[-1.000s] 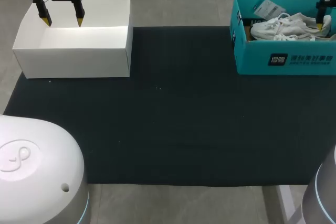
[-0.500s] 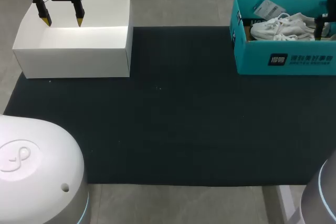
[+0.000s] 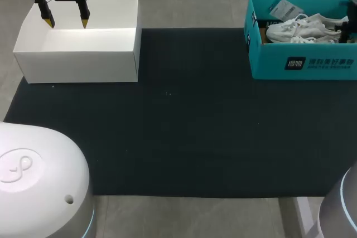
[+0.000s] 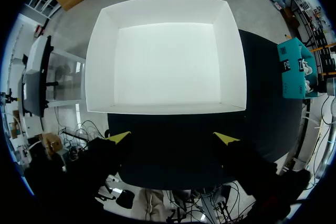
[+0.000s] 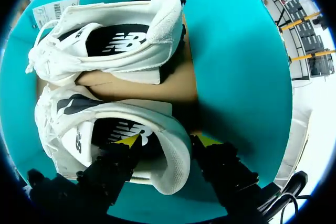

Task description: Take the shoe out of the shoebox, open the shoe tongue, remove and reinsert the insole, then place the shoe into the shoebox

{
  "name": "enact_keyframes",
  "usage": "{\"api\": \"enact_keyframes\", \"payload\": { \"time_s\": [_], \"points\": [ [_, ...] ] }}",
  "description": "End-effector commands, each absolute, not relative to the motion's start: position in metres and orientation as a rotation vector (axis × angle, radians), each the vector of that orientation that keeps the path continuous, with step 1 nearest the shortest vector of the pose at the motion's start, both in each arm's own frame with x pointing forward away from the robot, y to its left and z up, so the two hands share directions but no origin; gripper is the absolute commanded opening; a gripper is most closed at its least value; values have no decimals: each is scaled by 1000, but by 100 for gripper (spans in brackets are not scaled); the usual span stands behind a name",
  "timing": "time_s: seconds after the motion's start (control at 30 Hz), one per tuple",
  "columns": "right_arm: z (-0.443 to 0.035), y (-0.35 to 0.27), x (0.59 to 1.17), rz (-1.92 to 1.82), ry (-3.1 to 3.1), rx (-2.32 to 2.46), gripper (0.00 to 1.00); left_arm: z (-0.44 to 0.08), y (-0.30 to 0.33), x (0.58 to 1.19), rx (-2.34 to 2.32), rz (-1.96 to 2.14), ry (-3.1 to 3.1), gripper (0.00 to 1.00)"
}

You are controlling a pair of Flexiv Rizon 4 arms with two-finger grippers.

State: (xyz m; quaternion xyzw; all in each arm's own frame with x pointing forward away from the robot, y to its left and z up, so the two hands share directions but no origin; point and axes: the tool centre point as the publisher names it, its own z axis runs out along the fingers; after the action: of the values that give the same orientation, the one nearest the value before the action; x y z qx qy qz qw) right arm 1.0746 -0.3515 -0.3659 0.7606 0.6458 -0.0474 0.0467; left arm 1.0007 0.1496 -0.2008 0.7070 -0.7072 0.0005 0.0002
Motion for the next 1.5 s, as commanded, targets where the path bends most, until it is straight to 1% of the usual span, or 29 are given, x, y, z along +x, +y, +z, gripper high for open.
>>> {"api": "enact_keyframes", "payload": {
  "time_s": [0.03, 0.1, 0.4, 0.6, 0.93, 1.33, 1.5],
  "points": [
    [-369, -353, 1080, -163, 1959, 2344, 20, -200, 150, 1000, 2221, 1, -2221, 100],
    [-369, -353, 1079, -167, 1951, 2351, 0, -200, 150, 1000, 2221, 1, -2221, 100],
    [-367, -362, 1074, -220, 1850, 2406, 0, -200, 150, 1000, 2221, 1, -2221, 100],
    [-339, -365, 1066, -230, 1793, 2388, 0, -200, 150, 1000, 2221, 1, -2221, 100],
    [-272, -365, 1056, -232, 1756, 2301, 0, -200, 150, 1000, 2221, 1, -2221, 100],
    [-179, -340, 1049, -72, 1720, 2294, 0, -200, 150, 1000, 2221, 1, -2221, 100],
    [-156, -330, 1042, -117, 1689, 2251, 0, -200, 150, 1000, 2221, 1, -2221, 100]
  ]
}}
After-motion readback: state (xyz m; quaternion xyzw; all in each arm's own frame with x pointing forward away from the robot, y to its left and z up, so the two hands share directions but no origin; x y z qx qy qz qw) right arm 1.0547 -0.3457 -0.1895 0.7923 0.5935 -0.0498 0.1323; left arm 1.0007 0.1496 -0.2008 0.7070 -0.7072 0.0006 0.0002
